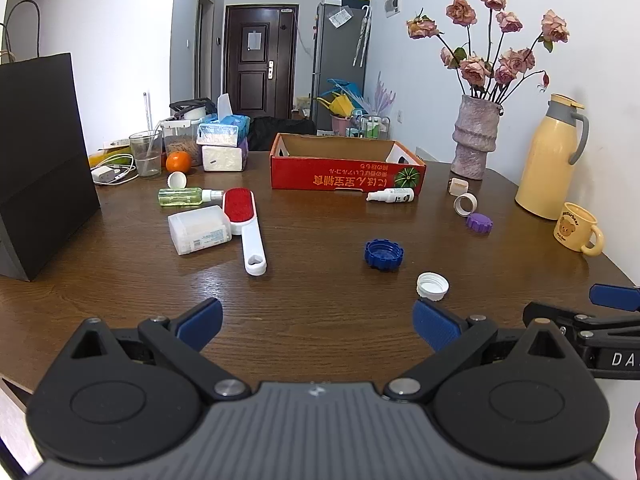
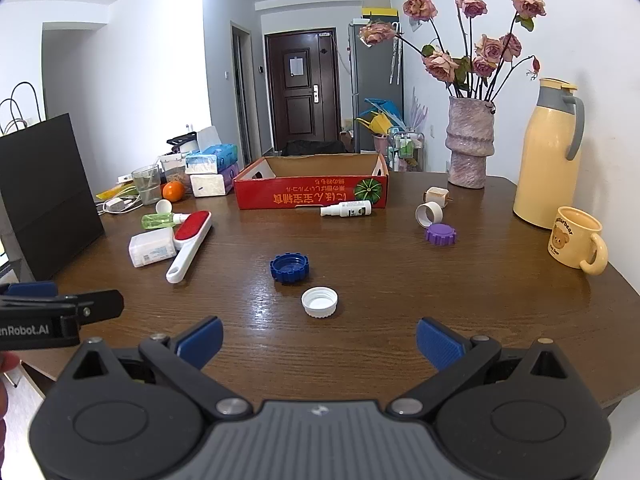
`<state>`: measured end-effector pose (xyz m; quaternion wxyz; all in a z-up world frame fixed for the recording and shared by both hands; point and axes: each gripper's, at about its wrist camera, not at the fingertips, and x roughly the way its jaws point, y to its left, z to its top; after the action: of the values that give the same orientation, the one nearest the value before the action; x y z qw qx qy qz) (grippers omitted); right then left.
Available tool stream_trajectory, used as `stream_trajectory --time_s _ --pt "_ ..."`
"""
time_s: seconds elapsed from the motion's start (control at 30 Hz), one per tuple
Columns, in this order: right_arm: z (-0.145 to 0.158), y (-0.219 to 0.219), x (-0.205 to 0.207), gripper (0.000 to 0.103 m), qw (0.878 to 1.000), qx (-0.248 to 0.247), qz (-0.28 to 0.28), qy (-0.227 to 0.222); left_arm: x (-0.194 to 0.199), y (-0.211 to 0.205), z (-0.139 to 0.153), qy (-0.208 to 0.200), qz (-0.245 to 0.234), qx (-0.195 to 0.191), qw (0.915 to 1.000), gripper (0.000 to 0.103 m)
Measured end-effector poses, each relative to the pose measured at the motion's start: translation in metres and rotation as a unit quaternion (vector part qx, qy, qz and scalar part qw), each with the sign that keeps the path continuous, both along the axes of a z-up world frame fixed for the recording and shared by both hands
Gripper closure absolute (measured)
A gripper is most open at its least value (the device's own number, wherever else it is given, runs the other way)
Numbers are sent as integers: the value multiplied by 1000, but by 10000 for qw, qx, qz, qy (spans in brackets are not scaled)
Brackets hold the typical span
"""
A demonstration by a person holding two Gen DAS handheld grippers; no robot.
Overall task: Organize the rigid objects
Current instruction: 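Move the right tool to the white cap and close on it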
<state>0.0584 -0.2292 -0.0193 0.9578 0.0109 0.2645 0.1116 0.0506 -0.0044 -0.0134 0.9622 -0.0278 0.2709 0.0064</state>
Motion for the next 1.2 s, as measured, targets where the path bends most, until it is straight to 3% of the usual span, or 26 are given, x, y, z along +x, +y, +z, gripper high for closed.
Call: stream_trajectory --time_s 1.2 --pt "-26 27 98 4 9978 -178 65 631 96 25 -27 675 172 -93 9975 0"
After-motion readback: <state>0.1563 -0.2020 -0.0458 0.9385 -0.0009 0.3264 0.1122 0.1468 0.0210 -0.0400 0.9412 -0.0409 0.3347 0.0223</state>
